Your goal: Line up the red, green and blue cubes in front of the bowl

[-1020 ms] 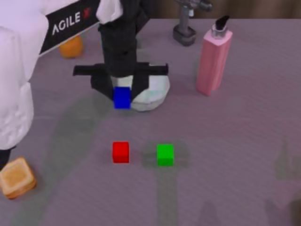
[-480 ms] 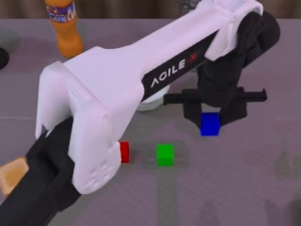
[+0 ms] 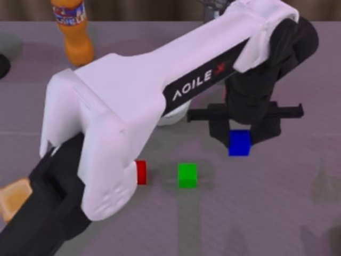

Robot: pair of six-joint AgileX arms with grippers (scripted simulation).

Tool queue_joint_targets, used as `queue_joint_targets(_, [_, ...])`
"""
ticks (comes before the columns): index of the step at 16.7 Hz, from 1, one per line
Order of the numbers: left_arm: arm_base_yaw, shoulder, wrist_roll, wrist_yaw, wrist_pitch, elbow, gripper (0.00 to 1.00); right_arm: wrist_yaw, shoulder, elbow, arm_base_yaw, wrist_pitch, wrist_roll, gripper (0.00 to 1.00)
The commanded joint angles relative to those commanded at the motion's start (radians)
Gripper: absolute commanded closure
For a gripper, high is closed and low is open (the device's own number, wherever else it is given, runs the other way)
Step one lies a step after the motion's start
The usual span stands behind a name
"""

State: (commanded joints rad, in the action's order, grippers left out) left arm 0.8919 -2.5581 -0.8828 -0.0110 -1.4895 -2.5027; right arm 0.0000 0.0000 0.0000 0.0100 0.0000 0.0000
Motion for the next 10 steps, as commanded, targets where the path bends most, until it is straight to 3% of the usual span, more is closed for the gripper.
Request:
queue_joint_targets(6, [0.0, 0.023, -0.002, 0.0, 0.22, 0.258, 1.0, 0.0, 0.0, 0.0, 0.0, 0.0, 0.0, 0.0])
queue_joint_targets(10, [0.003, 0.026, -0.003, -0.001, 0.268, 0.306, 1.0, 0.0, 0.0, 0.0, 0.0, 0.0, 0.0, 0.0])
